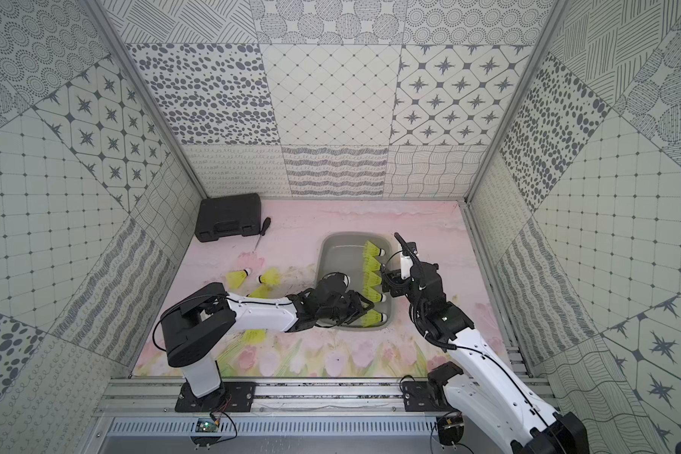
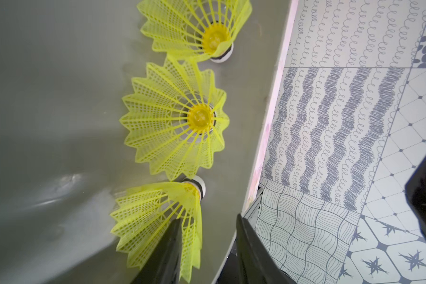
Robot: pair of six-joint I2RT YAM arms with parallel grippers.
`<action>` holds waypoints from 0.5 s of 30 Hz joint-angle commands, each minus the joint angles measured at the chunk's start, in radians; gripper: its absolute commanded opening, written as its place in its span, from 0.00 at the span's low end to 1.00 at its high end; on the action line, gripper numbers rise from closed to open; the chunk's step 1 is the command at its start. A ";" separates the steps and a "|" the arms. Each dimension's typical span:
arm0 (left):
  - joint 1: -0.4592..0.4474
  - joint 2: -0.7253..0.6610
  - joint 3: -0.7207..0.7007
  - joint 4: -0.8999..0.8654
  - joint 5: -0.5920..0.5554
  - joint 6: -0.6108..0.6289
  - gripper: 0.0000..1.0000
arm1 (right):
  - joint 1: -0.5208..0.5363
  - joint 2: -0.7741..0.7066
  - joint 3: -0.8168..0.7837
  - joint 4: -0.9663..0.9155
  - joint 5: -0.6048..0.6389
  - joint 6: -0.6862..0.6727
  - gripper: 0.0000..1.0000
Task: Put the shuttlecocks into the storage box
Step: Place the shuttlecock in the storage box.
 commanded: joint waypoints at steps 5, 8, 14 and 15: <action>-0.001 -0.158 -0.022 -0.219 -0.167 0.171 0.53 | -0.005 -0.013 -0.009 0.030 0.004 0.004 0.91; 0.011 -0.235 -0.028 -0.328 -0.261 0.244 0.54 | -0.007 -0.013 -0.009 0.029 0.005 0.004 0.91; 0.134 -0.388 -0.049 -0.516 -0.339 0.424 0.57 | -0.010 -0.004 -0.009 0.031 0.000 0.013 0.91; 0.166 -0.410 -0.054 -0.544 -0.339 0.455 0.57 | -0.012 -0.002 -0.009 0.031 0.000 0.017 0.91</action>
